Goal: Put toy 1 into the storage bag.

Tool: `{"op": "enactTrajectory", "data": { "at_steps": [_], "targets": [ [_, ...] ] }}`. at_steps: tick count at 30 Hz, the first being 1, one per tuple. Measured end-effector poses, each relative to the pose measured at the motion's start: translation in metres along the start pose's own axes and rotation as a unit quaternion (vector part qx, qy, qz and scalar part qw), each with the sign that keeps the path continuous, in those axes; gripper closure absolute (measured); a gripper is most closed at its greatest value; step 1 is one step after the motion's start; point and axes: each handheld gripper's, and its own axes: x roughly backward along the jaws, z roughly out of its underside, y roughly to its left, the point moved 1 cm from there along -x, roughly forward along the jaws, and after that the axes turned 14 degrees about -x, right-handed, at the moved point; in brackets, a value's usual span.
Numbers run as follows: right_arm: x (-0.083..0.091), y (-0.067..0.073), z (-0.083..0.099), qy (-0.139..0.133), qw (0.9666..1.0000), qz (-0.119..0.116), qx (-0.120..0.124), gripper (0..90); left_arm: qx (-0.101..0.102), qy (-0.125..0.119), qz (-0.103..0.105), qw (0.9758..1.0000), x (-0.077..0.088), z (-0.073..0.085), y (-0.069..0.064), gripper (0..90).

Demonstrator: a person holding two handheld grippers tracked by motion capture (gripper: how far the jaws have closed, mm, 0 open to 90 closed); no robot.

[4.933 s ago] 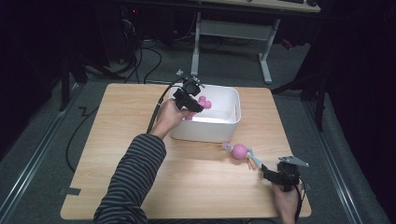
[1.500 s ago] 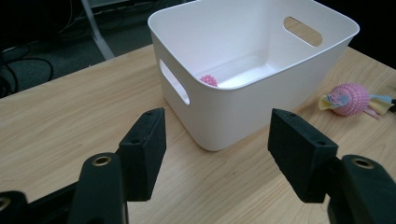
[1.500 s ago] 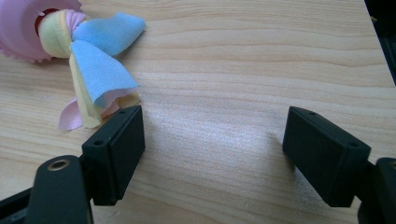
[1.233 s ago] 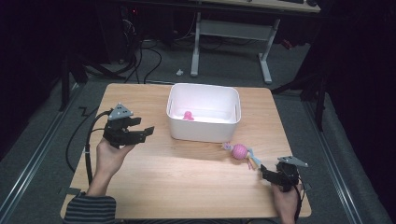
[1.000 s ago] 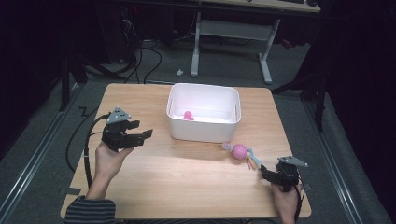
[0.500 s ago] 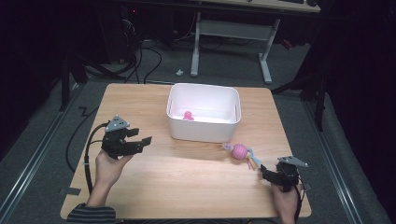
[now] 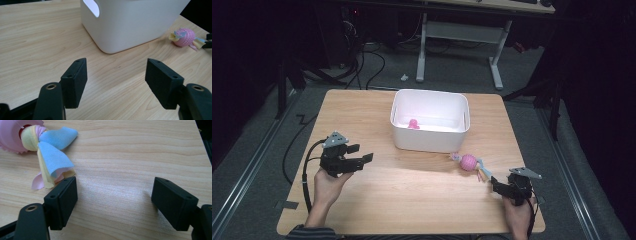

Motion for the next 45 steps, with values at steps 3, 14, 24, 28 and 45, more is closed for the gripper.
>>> {"op": "enactTrajectory", "data": {
  "at_steps": [3, 14, 24, 28, 45],
  "targets": [
    [0.0, 0.0, 0.0, 0.0, 1.0, 0.0, 0.0, 21.0, 0.003, 0.002, -0.003, 1.0, -0.001, 0.005, -0.001, 34.4],
    [0.0, 0.0, 0.0, 0.0, 1.0, 0.0, -0.001, 21.1, 0.016, 0.014, -0.009, 0.9997, -0.011, 0.023, -0.003, 34.1],
    [0.0, 0.0, 0.0, 0.0, 1.0, 0.0, -0.001, 21.0, 0.036, 0.027, -0.004, 0.999, -0.025, 0.044, -0.006, 33.9],
    [0.0, 0.0, 0.0, 0.0, 1.0, -0.001, -0.001, 21.0, 0.04, 0.035, -0.002, 0.9986, -0.031, 0.049, -0.008, 33.8],
    [0.0, 0.0, 0.0, 0.001, 1.0, -0.001, -0.001, 21.0, 0.025, 0.063, -0.01, 0.9976, -0.066, 0.06, -0.017, 33.7]
  ]
}}
